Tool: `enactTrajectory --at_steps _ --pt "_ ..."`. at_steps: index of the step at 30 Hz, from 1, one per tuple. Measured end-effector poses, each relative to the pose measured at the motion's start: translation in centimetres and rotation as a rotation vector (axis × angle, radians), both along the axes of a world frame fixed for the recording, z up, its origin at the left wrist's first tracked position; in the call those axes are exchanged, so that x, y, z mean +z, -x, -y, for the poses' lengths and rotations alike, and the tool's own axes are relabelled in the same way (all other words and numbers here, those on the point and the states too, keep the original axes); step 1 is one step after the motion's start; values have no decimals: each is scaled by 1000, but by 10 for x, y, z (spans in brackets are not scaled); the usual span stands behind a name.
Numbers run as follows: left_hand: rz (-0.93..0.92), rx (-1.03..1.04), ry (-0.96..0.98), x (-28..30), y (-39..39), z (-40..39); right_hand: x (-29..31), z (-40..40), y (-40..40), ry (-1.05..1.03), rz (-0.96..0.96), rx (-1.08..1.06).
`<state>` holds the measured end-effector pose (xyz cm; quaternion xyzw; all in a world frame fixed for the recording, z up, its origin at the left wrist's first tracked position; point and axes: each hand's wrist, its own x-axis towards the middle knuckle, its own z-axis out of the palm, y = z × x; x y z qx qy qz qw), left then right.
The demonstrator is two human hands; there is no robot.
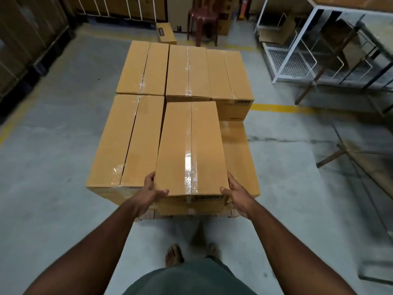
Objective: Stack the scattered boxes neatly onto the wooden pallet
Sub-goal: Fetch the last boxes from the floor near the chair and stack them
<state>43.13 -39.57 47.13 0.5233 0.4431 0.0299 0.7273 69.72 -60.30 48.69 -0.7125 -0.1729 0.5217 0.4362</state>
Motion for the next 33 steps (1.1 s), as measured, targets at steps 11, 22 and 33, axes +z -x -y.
enactTrajectory --at_steps 11,22,33 --pt "-627 -362 -588 -50 -37 -30 -31 -45 -17 159 158 136" --pt "-815 -449 -842 -77 -37 -36 -77 -71 -29 199 260 158" --pt "-818 -419 -872 -75 -38 -29 -81 -76 -1 303 515 271"
